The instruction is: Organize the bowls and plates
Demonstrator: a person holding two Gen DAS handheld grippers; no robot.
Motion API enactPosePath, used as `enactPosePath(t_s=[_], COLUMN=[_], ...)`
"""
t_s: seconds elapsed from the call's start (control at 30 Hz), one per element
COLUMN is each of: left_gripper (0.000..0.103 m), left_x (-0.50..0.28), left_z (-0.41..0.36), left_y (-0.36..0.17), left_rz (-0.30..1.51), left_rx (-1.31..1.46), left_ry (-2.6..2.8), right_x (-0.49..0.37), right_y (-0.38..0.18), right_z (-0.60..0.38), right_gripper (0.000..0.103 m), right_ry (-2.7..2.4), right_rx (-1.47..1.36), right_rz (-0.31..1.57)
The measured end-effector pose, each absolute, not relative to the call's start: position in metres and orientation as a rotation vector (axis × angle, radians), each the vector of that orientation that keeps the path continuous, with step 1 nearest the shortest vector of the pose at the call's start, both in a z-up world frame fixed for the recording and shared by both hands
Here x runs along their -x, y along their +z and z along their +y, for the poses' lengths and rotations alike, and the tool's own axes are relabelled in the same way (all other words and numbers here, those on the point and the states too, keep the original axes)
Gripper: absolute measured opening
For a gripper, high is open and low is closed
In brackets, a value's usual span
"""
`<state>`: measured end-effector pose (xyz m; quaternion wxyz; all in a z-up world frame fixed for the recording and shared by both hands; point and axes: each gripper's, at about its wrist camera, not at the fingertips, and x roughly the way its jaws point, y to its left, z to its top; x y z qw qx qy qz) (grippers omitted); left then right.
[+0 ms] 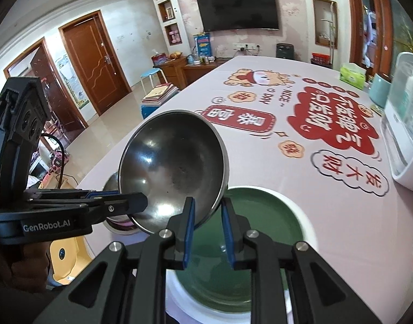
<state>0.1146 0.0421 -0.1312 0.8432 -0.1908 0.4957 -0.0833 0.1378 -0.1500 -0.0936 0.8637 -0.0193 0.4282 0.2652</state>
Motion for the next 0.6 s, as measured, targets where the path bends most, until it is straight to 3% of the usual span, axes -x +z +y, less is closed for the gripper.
enactPosePath(t_s=[0.6], left_gripper=[0.019], left_x=[-0.103], left_z=[0.122], left_y=[-0.145], left_rz=[1.161], left_rx=[0.337], left_ry=[-0.162], right_x=[-0.124], right_y=[-0.116], right_z=[-0.065], right_gripper=[0.022], right_ry=[0.556], right_rx=[-0.001], right_rz=[0.954])
